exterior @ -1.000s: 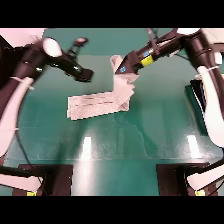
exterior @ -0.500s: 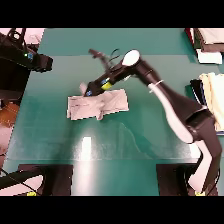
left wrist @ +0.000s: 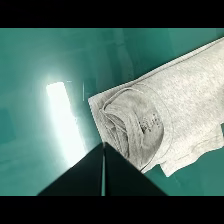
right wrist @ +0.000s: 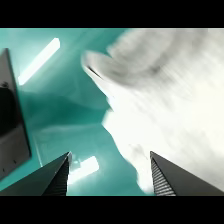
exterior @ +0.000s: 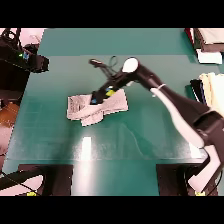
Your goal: Fold the shirts.
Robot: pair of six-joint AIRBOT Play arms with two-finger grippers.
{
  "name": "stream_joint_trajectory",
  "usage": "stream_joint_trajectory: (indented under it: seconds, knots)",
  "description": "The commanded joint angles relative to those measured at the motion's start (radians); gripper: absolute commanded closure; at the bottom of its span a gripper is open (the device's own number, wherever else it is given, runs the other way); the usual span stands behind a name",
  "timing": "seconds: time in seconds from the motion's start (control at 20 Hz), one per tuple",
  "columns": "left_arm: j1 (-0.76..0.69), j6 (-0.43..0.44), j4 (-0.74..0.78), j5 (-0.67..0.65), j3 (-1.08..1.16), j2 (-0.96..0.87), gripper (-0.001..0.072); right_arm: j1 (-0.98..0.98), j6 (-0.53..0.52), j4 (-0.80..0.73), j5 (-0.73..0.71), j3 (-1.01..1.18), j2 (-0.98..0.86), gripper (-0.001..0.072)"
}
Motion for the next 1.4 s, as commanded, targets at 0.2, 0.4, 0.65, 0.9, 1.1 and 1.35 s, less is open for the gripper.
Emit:
stream_joint_trajectory:
  seconds: [0.2,0.4,0.65,0.9,1.1,1.35]
  knots:
    - [0.001,0.001,-0.004,0.045,0.000,0.000,0.0685,-0.352,0.062,-0.046,-0.083,-0.447,0.230,0.0156]
    - [0.001,0.002,-0.048,0.079,-0.026,-0.003,0.0685,-0.378,0.062,0.084,-0.103,-0.486,0.156,0.0126]
    - [0.001,0.002,-0.055,0.079,-0.093,-0.003,0.0685,-0.278,0.063,0.195,-0.180,-0.389,0.006,0.0127]
    - [0.001,0.003,-0.057,0.050,-0.103,-0.003,0.0685,-0.173,0.056,0.314,-0.197,-0.250,-0.116,0.0337]
    - [0.001,0.002,-0.057,0.037,-0.103,-0.003,0.0685,-0.142,-0.027,0.312,-0.189,-0.177,-0.126,0.0699]
    - [0.001,0.002,-0.060,0.031,-0.103,-0.003,0.0685,-0.294,-0.024,0.306,-0.153,-0.148,-0.024,0.0701]
